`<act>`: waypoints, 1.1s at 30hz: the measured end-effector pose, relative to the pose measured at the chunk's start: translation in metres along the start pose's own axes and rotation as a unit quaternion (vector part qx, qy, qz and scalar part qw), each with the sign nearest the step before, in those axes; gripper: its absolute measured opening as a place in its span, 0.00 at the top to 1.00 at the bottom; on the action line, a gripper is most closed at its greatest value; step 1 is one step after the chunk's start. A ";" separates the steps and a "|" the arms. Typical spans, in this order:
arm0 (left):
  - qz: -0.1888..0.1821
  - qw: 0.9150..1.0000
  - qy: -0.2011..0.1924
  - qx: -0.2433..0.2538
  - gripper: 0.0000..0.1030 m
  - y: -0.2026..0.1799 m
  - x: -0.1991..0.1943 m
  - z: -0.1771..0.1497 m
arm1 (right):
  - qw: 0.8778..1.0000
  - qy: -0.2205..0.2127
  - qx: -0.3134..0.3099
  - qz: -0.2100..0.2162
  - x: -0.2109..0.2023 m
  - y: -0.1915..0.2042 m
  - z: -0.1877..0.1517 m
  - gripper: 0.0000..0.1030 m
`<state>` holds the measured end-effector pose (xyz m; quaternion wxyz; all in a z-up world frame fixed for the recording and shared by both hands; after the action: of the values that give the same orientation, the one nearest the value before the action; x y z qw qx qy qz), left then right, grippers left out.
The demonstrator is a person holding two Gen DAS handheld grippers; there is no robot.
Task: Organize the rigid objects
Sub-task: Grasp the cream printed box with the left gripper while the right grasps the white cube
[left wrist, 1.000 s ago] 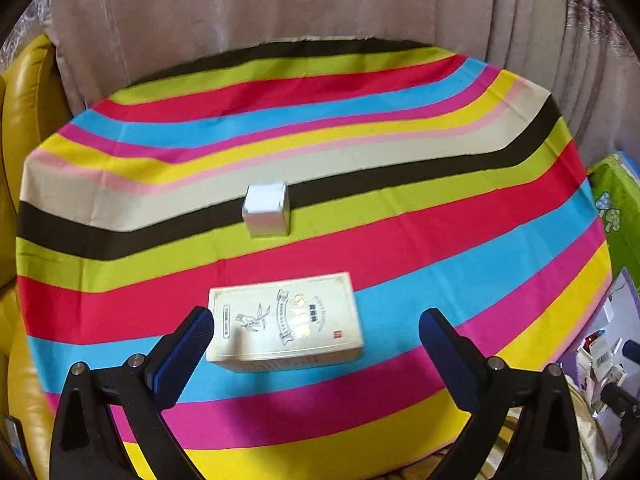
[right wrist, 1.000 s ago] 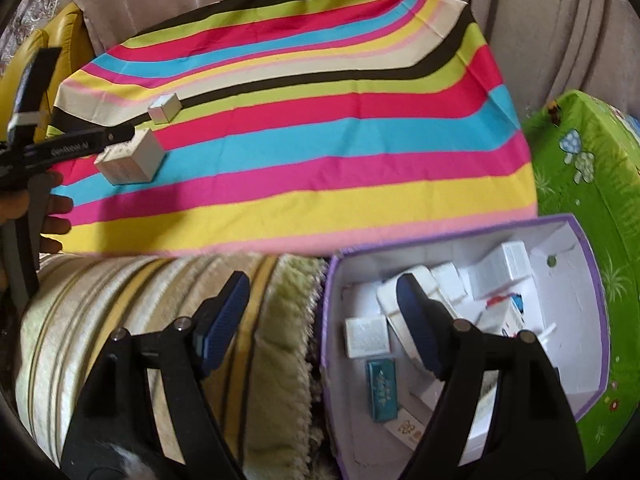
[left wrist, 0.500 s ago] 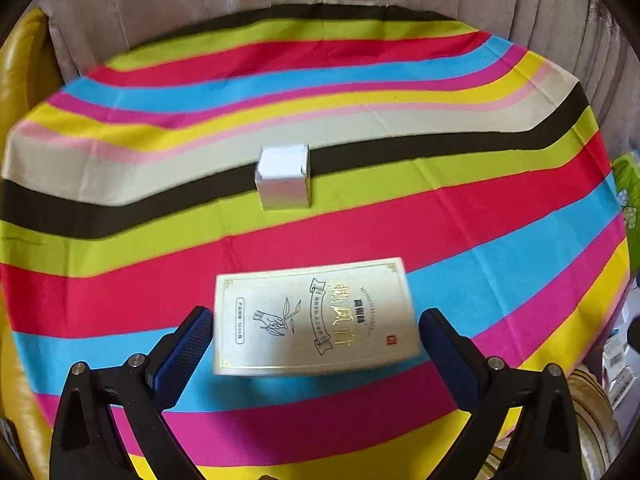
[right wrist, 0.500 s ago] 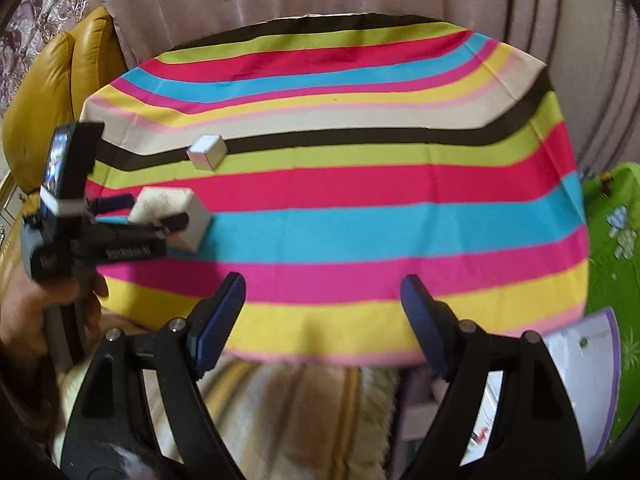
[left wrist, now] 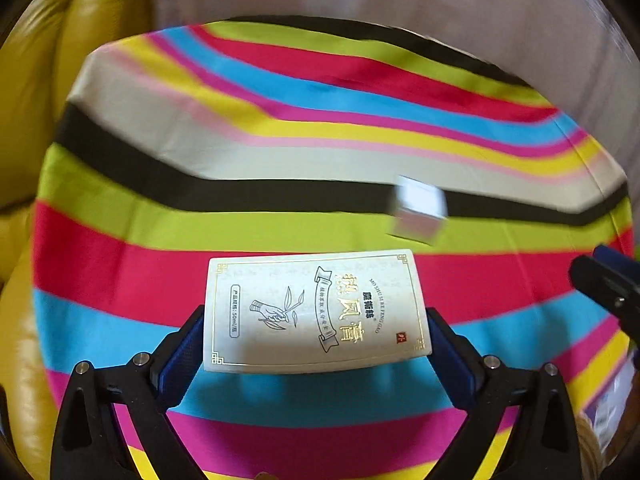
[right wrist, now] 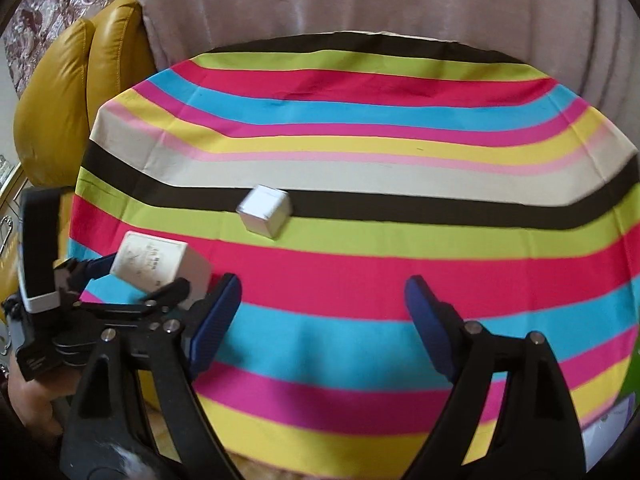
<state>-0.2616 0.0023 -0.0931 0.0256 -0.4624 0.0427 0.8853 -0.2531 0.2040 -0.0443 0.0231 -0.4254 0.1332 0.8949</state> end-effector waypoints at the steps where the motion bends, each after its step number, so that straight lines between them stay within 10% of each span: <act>1: 0.009 1.000 -0.004 -0.013 0.03 0.009 -0.001 -0.001 | 1.000 0.003 0.001 0.000 0.008 0.007 0.002 0.17; 22: 0.037 0.993 -0.041 -0.109 0.03 0.059 -0.001 -0.005 | 0.997 -0.002 0.001 -0.078 0.135 0.067 0.024 0.17; 27: 0.034 0.993 -0.038 -0.110 0.03 0.058 0.003 -0.005 | 0.998 0.013 -0.001 -0.068 0.150 0.069 0.024 0.35; 29: 0.033 0.993 -0.038 -0.110 0.03 0.058 0.004 -0.005 | 0.998 0.029 -0.007 -0.061 0.156 0.073 0.019 0.57; 33: 0.033 0.992 -0.039 -0.111 0.03 0.058 0.004 -0.005 | 0.998 0.037 -0.023 -0.047 0.151 0.079 0.012 0.58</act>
<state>-0.2649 -0.0558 -0.0960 -0.0536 -0.4259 -0.0418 0.9022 -0.3704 0.1205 -0.1352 0.0503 -0.4646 0.0936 0.8791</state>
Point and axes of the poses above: each gripper's, at about its wrist camera, not at the fingertips, and x roughly the way its jaws point, y to its left, z to its top, the point moved 10 cm from there along x, roughly the way its jaws point, and after that the axes turned 12 degrees about x, right-handed, at the moved point
